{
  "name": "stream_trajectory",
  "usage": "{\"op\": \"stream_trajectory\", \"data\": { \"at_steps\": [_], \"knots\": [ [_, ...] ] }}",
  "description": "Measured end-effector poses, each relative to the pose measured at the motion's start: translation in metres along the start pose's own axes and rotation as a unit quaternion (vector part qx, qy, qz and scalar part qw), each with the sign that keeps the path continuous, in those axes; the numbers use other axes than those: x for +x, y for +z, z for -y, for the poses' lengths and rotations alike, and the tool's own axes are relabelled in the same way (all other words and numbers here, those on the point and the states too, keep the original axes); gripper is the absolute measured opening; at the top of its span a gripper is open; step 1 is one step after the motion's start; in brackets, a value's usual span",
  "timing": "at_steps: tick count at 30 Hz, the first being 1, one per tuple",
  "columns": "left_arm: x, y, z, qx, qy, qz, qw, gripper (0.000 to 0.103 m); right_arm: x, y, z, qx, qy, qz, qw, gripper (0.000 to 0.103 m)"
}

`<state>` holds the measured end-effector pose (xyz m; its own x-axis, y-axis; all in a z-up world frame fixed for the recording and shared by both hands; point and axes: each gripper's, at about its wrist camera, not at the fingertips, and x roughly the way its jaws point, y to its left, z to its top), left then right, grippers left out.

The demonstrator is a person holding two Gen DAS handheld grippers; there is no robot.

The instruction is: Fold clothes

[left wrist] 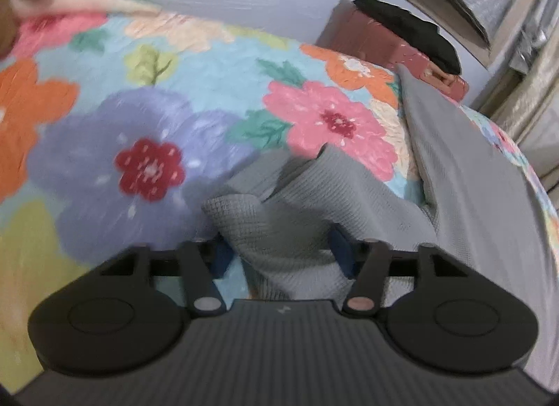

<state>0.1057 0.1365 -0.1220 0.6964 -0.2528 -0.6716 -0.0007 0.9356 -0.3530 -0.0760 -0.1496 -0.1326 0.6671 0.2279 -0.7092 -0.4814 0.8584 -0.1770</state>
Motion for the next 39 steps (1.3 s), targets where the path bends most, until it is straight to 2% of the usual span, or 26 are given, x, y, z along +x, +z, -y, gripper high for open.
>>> {"op": "stream_trajectory", "data": {
  "at_steps": [2, 3, 4, 5, 6, 7, 9, 10, 12, 14, 15, 16, 18, 21, 24, 28, 30, 31, 32, 33, 34, 35, 36, 39],
  "knots": [
    [-0.011, 0.003, 0.005, 0.009, -0.003, 0.029, 0.9995, 0.002, -0.003, -0.003, 0.006, 0.021, 0.009, 0.006, 1.0, 0.058],
    [-0.026, 0.002, 0.008, 0.016, -0.01, 0.072, 0.9972, 0.001, -0.006, -0.004, 0.01, 0.031, 0.013, 0.009, 0.999, 0.048],
    [-0.047, -0.001, 0.012, 0.024, -0.021, 0.14, 0.9897, 0.001, -0.007, -0.005, 0.013, 0.04, 0.018, 0.011, 0.999, 0.023],
    [-0.07, -0.003, 0.016, 0.032, -0.028, 0.196, 0.9797, 0.001, -0.009, -0.007, 0.015, 0.051, 0.022, 0.015, 0.998, 0.021],
    [-0.089, -0.005, 0.018, 0.027, -0.032, 0.224, 0.9738, 0.001, -0.011, -0.008, 0.017, 0.062, 0.026, 0.022, 0.997, 0.021],
    [-0.098, -0.006, 0.017, 0.011, -0.037, 0.227, 0.973, 0.001, -0.013, -0.01, 0.02, 0.074, 0.03, 0.029, 0.996, 0.021],
    [-0.1, -0.01, 0.014, -0.003, -0.024, 0.212, 0.977, 0.001, -0.014, -0.013, 0.024, 0.095, 0.039, 0.032, 0.994, 0.02],
    [-0.095, -0.011, 0.013, 0.0, 0.0, 0.192, 0.9814, 0.001, -0.014, -0.015, 0.025, 0.1, 0.043, 0.031, 0.994, 0.019],
    [-0.071, -0.011, 0.006, 0.001, 0.045, 0.118, 0.9919, 0.002, -0.014, -0.018, 0.024, 0.094, 0.048, 0.027, 0.994, 0.019],
    [-0.043, -0.014, -0.003, -0.007, 0.08, 0.033, 0.9962, 0.004, -0.013, -0.019, 0.022, 0.084, 0.051, 0.024, 0.995, 0.019],
    [-0.031, -0.016, -0.012, -0.026, 0.084, -0.004, 0.9961, 0.005, -0.013, -0.019, 0.022, 0.082, 0.052, 0.022, 0.995, 0.019],
    [-0.029, -0.017, -0.02, -0.049, 0.078, -0.012, 0.9957, 0.006, -0.013, -0.018, 0.023, 0.083, 0.053, 0.02, 0.995, 0.017],
    [-0.035, -0.015, -0.033, -0.095, 0.062, 0.004, 0.9935, 0.008, -0.016, -0.017, 0.027, 0.096, 0.059, 0.018, 0.993, 0.014],
    [-0.042, -0.016, -0.043, -0.134, 0.053, 0.021, 0.9893, 0.012, -0.027, -0.014, 0.038, 0.128, 0.078, 0.026, 0.988, 0.013],
    [-0.044, -0.017, -0.049, -0.147, 0.049, 0.021, 0.9877, 0.025, -0.036, -0.011, 0.046, 0.133, 0.086, 0.027, 0.987, 0.012],
    [-0.043, -0.019, -0.058, -0.187, 0.015, 0.02, 0.9821, 0.053, -0.024, -0.008, 0.041, 0.091, 0.077, -0.01, 0.993, 0.012],
    [-0.041, -0.02, -0.06, -0.198, -0.003, 0.02, 0.98, 0.059, -0.02, -0.004, 0.035, 0.08, 0.078, -0.024, 0.993, 0.019],
    [-0.04, -0.02, -0.059, -0.201, -0.013, 0.016, 0.9794, 0.059, -0.018, -0.002, 0.032, 0.075, 0.078, -0.03, 0.994, 0.029],
    [-0.038, -0.02, -0.057, -0.201, -0.025, 0.008, 0.9793, 0.056, -0.022, 0.001, 0.029, 0.067, 0.077, -0.024, 0.995, 0.041],
    [-0.037, -0.02, -0.056, -0.201, -0.037, 0.001, 0.9789, 0.04, -0.029, 0.006, 0.025, 0.058, 0.075, -0.008, 0.995, 0.047],
    [-0.035, -0.02, -0.054, -0.201, -0.048, -0.006, 0.9783, 0.007, -0.036, 0.011, 0.022, 0.048, 0.073, 0.007, 0.996, 0.054],
    [-0.034, -0.02, -0.052, -0.201, -0.06, -0.013, 0.9776, 0.002, -0.042, 0.018, 0.018, 0.037, 0.073, 0.024, 0.996, 0.057],
    [-0.032, -0.021, -0.05, -0.201, -0.072, -0.02, 0.9767, 0.001, -0.047, 0.026, 0.015, 0.025, 0.074, 0.042, 0.996, 0.057],
    [-0.047, -0.011, -0.03, -0.188, -0.114, 0.001, 0.9756, 0.001, -0.039, 0.052, 0.009, -0.004, 0.076, 0.073, 0.994, 0.057]
  ]
}}
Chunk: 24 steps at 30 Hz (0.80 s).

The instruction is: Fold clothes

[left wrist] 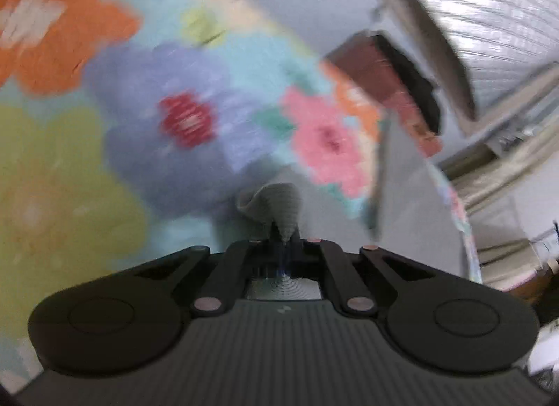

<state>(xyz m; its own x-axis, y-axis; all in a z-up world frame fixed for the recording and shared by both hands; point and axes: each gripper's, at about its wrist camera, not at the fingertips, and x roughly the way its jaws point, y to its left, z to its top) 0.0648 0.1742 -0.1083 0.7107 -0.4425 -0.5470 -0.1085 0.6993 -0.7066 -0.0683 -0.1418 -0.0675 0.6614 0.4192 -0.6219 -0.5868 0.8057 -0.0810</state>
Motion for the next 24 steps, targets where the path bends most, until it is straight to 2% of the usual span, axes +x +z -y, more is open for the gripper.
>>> {"op": "stream_trajectory", "data": {
  "at_steps": [2, 5, 6, 8, 10, 12, 14, 15, 17, 18, 19, 21, 24],
  "knots": [
    [-0.005, 0.0, 0.019, -0.002, -0.052, -0.003, 0.9986, 0.001, 0.016, 0.015, 0.0, -0.019, -0.005, 0.013, 1.0, 0.057],
    [-0.002, -0.003, 0.049, 0.005, -0.113, -0.032, 0.993, 0.001, 0.045, 0.036, 0.002, -0.033, -0.009, 0.026, 0.999, 0.058],
    [0.001, -0.005, 0.058, 0.011, -0.127, -0.044, 0.9908, 0.001, 0.053, 0.043, 0.002, -0.034, -0.007, 0.03, 0.999, 0.06],
    [0.009, -0.009, 0.074, 0.029, -0.149, -0.067, 0.9862, 0.001, 0.068, 0.054, 0.005, -0.033, -0.022, 0.048, 0.998, 0.078],
    [0.014, -0.015, 0.086, 0.062, -0.144, -0.079, 0.9845, 0.001, 0.078, 0.06, 0.01, -0.028, -0.06, 0.068, 0.996, 0.079],
    [0.018, -0.021, 0.094, 0.095, -0.132, -0.085, 0.9831, 0.002, 0.083, 0.064, 0.025, 0.004, -0.078, 0.076, 0.994, 0.065],
    [0.018, -0.023, 0.092, 0.111, -0.122, -0.084, 0.9827, 0.004, 0.084, 0.062, 0.051, 0.071, -0.064, 0.068, 0.993, 0.005],
    [0.016, -0.022, 0.088, 0.109, -0.121, -0.08, 0.9835, 0.006, 0.084, 0.06, 0.065, 0.104, -0.054, 0.063, 0.991, 0.004],
    [0.011, -0.02, 0.079, 0.093, -0.117, -0.068, 0.9864, 0.017, 0.081, 0.051, 0.089, 0.161, -0.044, 0.062, 0.984, 0.004],
    [0.008, -0.018, 0.073, 0.083, -0.111, -0.057, 0.9888, 0.03, 0.081, 0.047, 0.097, 0.182, -0.042, 0.059, 0.981, 0.004],
    [0.004, -0.016, 0.066, 0.075, -0.101, -0.045, 0.991, 0.035, 0.082, 0.043, 0.106, 0.203, -0.04, 0.056, 0.977, 0.004],
    [0.0, -0.012, 0.055, 0.078, -0.074, -0.032, 0.9937, 0.036, 0.082, 0.034, 0.123, 0.244, -0.037, 0.05, 0.968, 0.004],
    [0.005, -0.016, 0.049, 0.122, -0.026, -0.043, 0.9912, 0.038, 0.087, 0.023, 0.138, 0.291, -0.028, 0.04, 0.956, 0.004]
  ]
}}
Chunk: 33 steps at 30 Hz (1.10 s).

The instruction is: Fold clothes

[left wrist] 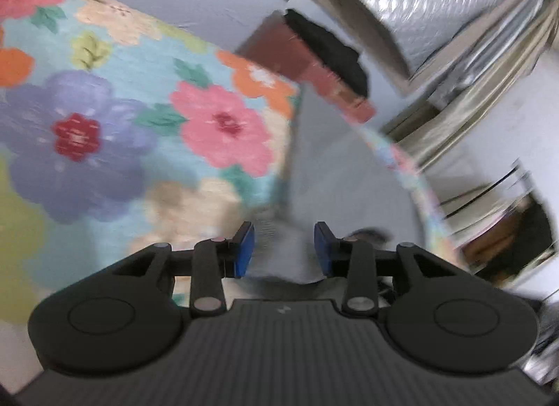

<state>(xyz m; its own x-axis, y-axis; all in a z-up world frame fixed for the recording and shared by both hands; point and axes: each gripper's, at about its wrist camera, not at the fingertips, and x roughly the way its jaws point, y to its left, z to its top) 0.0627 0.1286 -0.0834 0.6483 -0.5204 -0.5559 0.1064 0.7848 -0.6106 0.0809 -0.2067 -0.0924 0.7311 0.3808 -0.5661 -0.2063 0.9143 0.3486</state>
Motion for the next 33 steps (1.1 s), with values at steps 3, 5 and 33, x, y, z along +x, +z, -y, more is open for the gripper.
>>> {"op": "stream_trajectory", "data": {
  "at_steps": [3, 5, 33],
  "knots": [
    [0.016, -0.009, 0.001, 0.041, 0.018, -0.048, 0.9979, 0.054, 0.007, -0.004, 0.012, 0.035, 0.009, -0.008, 0.999, 0.004],
    [0.031, -0.013, -0.002, 0.043, 0.016, -0.088, 0.9951, 0.056, 0.012, -0.005, 0.017, 0.049, 0.015, -0.011, 0.999, 0.004],
    [0.063, 0.081, -0.053, 0.041, 0.15, 0.065, 0.9857, 0.026, 0.081, -0.025, -0.088, -0.023, 0.173, -0.107, 0.979, 0.041]
  ]
}}
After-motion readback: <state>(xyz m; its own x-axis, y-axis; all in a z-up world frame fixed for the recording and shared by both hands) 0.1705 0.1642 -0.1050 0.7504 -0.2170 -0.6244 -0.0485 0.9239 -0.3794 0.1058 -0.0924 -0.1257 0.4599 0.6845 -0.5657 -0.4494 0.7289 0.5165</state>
